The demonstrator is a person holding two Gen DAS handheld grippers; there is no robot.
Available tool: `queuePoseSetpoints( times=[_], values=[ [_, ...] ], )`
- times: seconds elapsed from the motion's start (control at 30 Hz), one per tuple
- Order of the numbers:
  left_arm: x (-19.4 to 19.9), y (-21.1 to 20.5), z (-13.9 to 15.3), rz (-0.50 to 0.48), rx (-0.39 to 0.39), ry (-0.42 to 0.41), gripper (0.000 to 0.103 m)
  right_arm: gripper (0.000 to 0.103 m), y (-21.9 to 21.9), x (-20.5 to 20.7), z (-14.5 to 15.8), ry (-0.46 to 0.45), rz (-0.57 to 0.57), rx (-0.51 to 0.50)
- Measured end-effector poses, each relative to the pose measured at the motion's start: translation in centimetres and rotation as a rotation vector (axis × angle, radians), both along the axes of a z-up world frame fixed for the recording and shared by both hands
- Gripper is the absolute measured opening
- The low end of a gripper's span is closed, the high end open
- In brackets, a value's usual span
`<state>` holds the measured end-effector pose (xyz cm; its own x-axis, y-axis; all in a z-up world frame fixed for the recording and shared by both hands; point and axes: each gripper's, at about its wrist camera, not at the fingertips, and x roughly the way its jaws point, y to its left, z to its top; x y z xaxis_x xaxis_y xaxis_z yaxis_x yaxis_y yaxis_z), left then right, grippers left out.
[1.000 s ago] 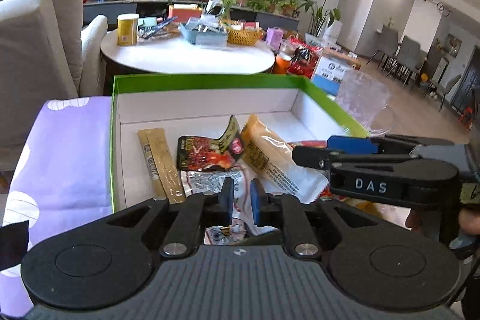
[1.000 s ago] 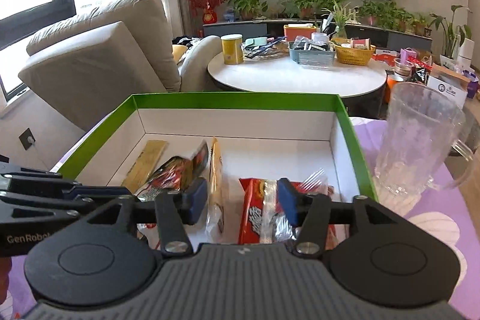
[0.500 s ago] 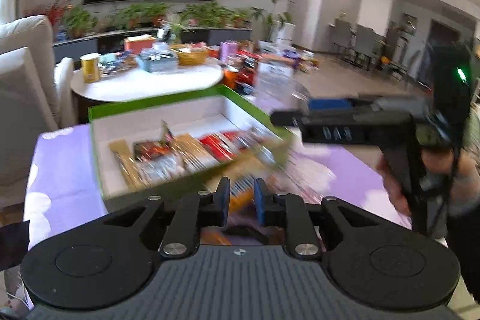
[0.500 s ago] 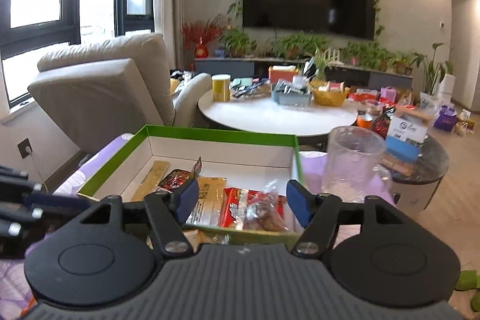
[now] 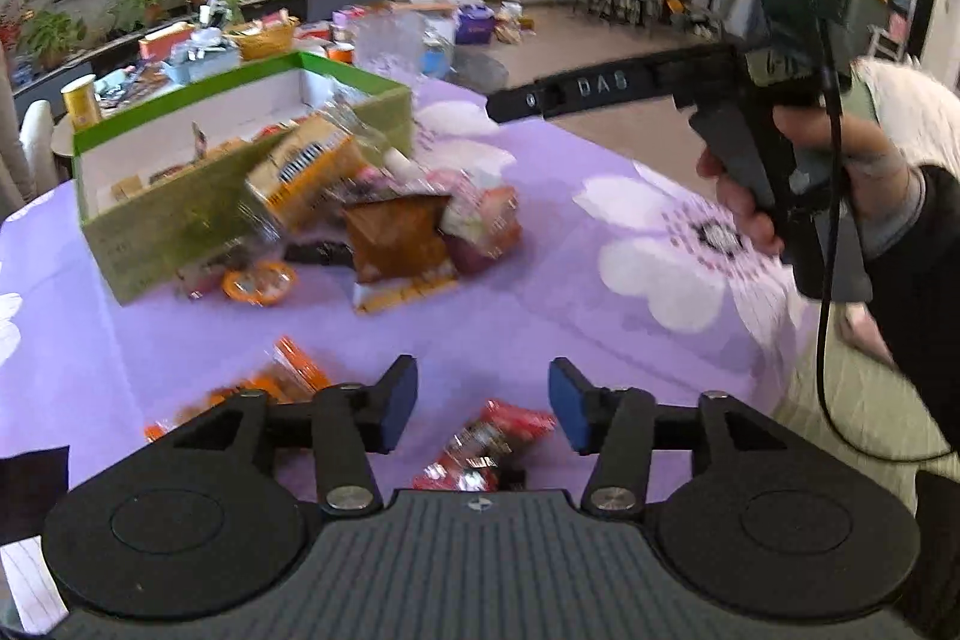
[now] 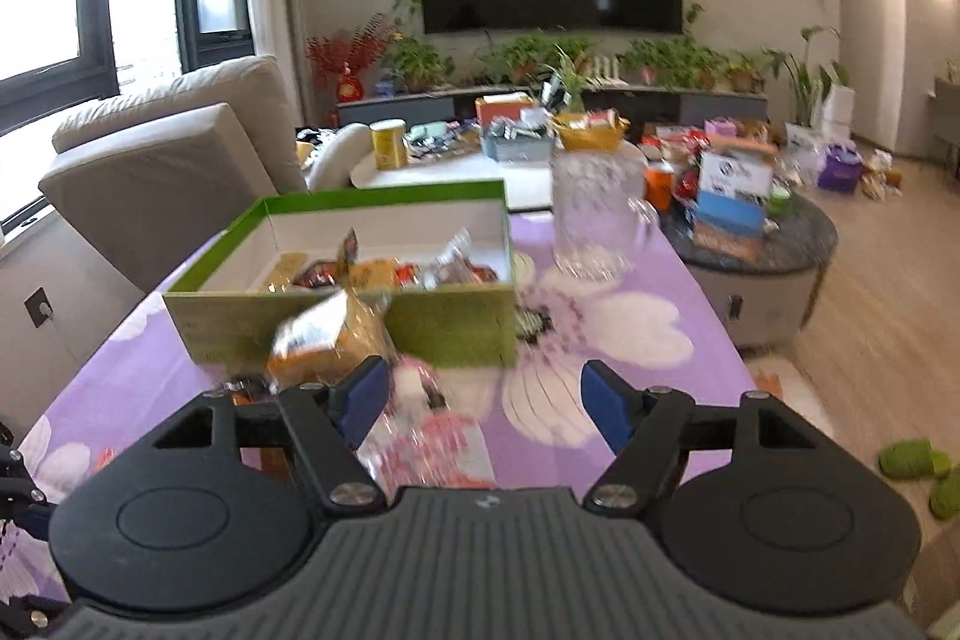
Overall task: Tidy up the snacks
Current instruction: 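Grasp the red-and-black snack packet with the left tool while the right tool grasps the pink juice pouch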
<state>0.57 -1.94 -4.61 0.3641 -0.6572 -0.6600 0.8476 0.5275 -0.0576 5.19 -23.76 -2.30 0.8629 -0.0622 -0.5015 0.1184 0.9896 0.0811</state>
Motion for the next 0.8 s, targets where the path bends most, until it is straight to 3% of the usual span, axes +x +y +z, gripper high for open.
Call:
queuePoseSetpoints(
  times=[0.2, 0.43, 0.57, 0.63, 0.8],
  values=[
    [0.2, -1.0, -1.2, -0.062, 0.1, -0.008, 0.049, 0.048, -0.6, -1.3, -0.6, 0.007, -0.027, 0.027],
    [1.6, -1.5, -3.2, -0.043, 0.156, 0.039, 0.049, 0.048, 0.0, -1.5, -2.4, 0.067, 0.034, 0.012],
    [1.5, -1.3, -3.4, -0.056, 0.141, 0.034, 0.048, 0.048, 0.5, -1.1, -3.5, 0.094, 0.06, -0.009],
    [1.8, -1.2, -3.3, -0.043, 0.12, 0.05, 0.035, 0.048, 0.6, -0.9, -3.8, 0.104, 0.073, -0.006],
    [2.9, -0.7, -2.5, 0.051, 0.042, 0.077, 0.028, 0.048, 1.1, -0.5, -4.6, 0.126, 0.092, -0.029]
  ],
)
